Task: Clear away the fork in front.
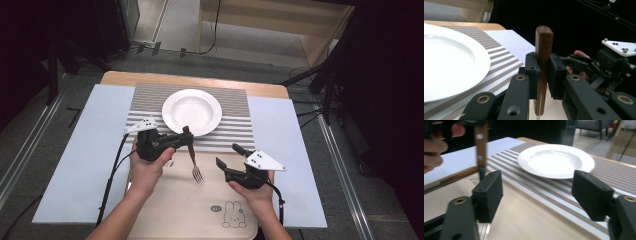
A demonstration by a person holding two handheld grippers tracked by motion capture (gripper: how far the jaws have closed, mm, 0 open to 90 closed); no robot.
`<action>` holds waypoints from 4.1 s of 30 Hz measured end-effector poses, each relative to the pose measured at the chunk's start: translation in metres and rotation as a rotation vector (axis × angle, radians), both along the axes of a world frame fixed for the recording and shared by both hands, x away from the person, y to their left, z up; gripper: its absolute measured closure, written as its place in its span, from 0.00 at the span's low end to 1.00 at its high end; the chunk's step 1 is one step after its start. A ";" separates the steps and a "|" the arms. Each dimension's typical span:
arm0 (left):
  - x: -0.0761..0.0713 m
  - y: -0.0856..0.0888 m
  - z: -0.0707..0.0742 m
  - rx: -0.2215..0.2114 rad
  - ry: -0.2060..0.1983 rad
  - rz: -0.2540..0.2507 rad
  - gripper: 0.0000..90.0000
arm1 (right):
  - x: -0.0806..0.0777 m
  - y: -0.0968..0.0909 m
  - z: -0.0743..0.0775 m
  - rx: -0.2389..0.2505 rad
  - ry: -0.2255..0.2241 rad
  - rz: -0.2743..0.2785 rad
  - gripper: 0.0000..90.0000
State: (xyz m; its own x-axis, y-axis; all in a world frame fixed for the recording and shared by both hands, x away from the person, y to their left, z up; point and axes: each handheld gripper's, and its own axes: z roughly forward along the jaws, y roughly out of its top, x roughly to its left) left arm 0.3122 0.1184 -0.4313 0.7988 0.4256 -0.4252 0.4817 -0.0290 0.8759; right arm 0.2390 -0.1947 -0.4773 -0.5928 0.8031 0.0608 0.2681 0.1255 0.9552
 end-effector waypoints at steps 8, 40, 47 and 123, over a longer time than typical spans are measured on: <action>-0.003 0.020 0.003 -0.010 0.027 0.002 0.87 | -0.009 -0.042 -0.005 0.027 0.015 -0.033 0.00; -0.027 0.096 -0.009 -0.099 0.107 -0.019 0.88 | -0.040 -0.158 -0.029 -0.004 0.038 -0.299 0.00; -0.025 0.102 -0.018 -0.084 0.166 -0.067 0.88 | -0.046 -0.168 -0.029 0.006 0.010 -0.323 0.00; -0.053 0.037 -0.057 0.596 0.046 -0.038 0.98 | -0.043 -0.175 -0.040 0.054 0.002 -0.321 0.00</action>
